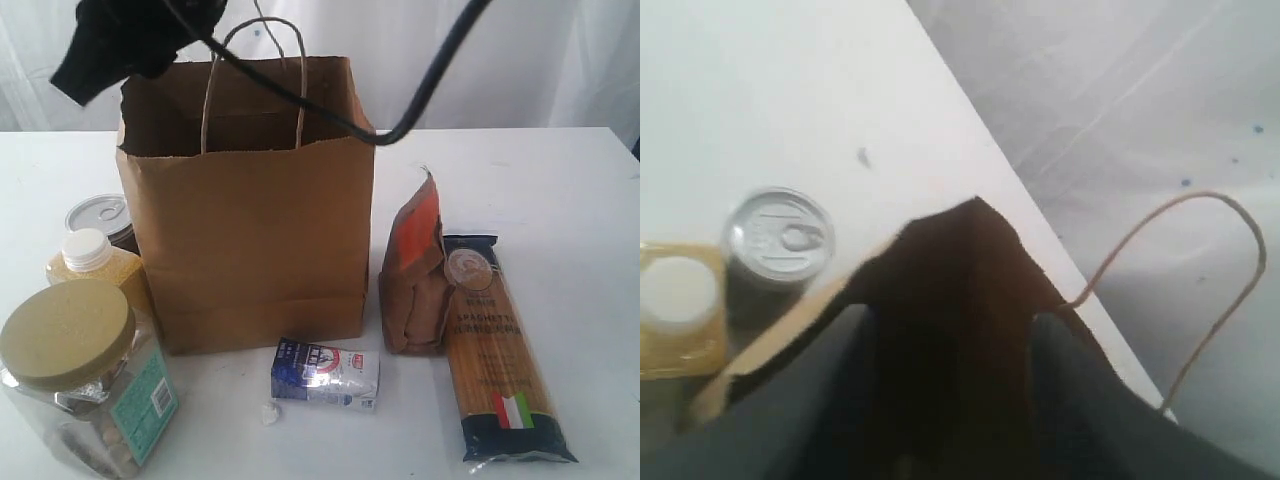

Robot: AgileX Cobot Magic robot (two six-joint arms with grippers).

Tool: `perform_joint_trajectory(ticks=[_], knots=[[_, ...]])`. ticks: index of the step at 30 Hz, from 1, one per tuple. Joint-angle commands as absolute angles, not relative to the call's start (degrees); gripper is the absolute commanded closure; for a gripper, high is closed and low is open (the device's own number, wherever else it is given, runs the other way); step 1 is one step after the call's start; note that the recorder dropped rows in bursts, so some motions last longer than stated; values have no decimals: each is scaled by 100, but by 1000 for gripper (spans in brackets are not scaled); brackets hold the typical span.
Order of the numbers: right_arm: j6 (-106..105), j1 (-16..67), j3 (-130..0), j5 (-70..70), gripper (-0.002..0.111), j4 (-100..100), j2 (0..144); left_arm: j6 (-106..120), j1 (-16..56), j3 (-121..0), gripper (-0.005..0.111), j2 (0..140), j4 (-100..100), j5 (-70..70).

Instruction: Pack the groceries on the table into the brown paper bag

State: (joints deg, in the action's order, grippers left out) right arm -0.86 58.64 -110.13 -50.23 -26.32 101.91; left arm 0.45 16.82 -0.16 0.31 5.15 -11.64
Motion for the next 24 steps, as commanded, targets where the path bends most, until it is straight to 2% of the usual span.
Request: perform_joint_trajectory(ticks=[1, 16, 24], knots=[[-965, 5902, -11073, -5111, 62, -1348, 9795, 0, 1657, 0, 107, 0, 549, -1158], [-1408, 7660, -11053, -6571, 62, -1060, 9424, 0, 1657, 0, 107, 0, 549, -1158], [-1009, 7760, -9607, -6440, 62, -1116, 9043, 0, 1657, 0, 107, 0, 549, -1158]])
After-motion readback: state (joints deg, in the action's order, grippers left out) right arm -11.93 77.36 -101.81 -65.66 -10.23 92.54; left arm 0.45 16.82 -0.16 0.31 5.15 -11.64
